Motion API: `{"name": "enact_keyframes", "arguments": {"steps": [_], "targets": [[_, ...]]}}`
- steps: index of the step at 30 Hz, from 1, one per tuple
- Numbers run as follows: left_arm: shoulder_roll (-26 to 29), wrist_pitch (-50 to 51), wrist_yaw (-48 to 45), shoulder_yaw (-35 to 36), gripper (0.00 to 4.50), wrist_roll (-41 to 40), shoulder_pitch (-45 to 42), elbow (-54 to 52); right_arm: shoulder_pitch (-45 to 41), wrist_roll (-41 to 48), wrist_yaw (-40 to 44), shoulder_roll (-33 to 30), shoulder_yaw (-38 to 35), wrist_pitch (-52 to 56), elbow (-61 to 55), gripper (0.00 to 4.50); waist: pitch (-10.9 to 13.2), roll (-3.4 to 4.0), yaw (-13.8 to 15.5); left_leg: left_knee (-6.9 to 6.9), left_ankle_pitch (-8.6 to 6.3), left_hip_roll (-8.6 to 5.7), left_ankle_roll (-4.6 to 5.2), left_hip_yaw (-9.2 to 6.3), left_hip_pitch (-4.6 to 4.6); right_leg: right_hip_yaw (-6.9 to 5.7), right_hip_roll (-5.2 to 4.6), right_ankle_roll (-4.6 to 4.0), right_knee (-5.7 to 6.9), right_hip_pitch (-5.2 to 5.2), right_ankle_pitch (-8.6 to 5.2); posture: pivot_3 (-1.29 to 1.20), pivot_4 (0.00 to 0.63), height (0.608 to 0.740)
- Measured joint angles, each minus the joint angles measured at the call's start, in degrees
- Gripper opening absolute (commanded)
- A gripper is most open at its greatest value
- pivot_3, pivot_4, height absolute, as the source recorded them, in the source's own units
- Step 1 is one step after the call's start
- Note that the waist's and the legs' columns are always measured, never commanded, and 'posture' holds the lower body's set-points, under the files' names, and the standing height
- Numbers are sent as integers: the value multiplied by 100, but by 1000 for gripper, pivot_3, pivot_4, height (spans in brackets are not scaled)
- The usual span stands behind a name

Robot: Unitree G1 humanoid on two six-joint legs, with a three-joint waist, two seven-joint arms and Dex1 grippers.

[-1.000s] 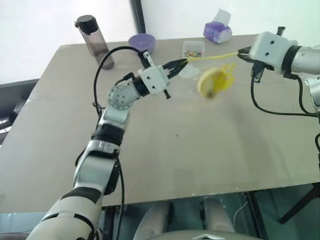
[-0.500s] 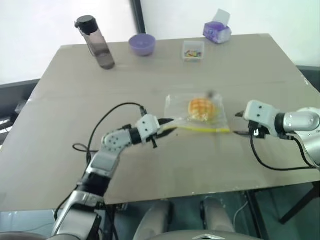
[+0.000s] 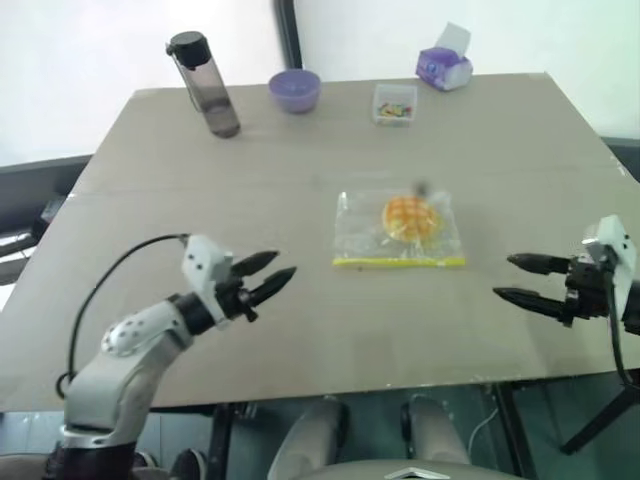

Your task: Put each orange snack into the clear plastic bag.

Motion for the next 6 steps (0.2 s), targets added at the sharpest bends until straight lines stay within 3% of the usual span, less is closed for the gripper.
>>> {"name": "enact_keyframes", "arguments": {"steps": [3,6], "targets": [[128,113,32,307,2401,-75,582,-334,182,72,166,-20,-134,-311,222,3401,5,-4,2,-31,-5,9,6,2,65,-7,4,0,-43,77,-2,0,150,740],[202,180,44,458,2401,-69,987,-466,295,61,264,-22,-180,-569,665,3401,6,-3,19,-45,-5,9,7,1,69,-9,3,1,-59,83,-1,0,150,740]]}}
